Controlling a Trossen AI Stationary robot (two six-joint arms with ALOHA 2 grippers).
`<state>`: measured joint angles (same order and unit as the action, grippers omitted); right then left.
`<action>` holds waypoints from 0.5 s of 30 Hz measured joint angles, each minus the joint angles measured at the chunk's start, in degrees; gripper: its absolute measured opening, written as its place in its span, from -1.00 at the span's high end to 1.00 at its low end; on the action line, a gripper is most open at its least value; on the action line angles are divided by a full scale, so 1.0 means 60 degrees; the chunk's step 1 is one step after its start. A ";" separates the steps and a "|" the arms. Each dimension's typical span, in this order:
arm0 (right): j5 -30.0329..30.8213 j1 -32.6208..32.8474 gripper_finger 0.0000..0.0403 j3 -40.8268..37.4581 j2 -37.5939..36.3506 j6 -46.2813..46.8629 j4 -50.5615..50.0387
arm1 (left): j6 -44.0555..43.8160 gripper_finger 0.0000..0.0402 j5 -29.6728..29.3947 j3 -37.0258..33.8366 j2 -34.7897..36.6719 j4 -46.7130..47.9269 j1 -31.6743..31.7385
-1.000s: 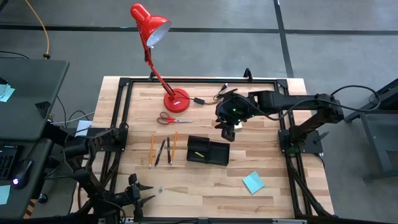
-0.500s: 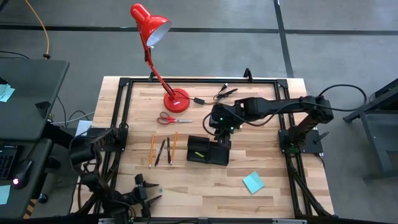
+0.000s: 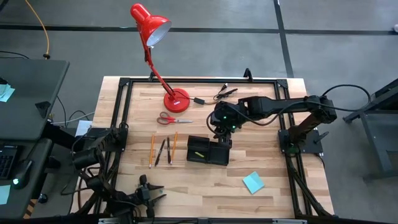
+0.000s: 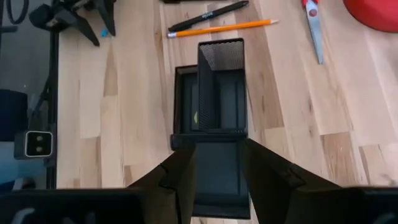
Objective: Pick and place office supplies into organizer
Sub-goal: Put the blue binder clip into the black desk organizer
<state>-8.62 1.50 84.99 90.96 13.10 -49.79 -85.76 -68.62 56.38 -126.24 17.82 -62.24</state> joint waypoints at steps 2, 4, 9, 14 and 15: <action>-0.0070 0.0000 0.40 0.0000 0.0000 0.0012 0.0002 | 0.0296 0.26 0.0064 -0.0004 0.0004 -0.0164 0.0008; -0.0063 0.0000 0.40 0.0000 0.0000 -0.0007 0.0003 | 0.0346 0.31 0.0095 -0.0004 0.0004 -0.0189 0.0008; -0.0006 -0.0018 0.40 0.0000 0.0000 -0.0086 0.0120 | 0.0577 0.51 0.0199 0.0007 0.0008 -0.0233 0.0005; -0.0005 -0.0021 0.40 0.0000 0.0000 -0.0088 0.0129 | 0.0820 0.79 0.0218 0.0007 0.0008 -0.0351 0.0001; -0.0005 -0.0018 0.40 0.0000 0.0000 -0.0088 0.0129 | 0.0835 0.80 0.0218 0.0007 0.0008 -0.0338 0.0001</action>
<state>-8.64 1.39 84.99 90.96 12.58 -49.01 -80.75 -67.31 56.42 -126.19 15.79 -62.24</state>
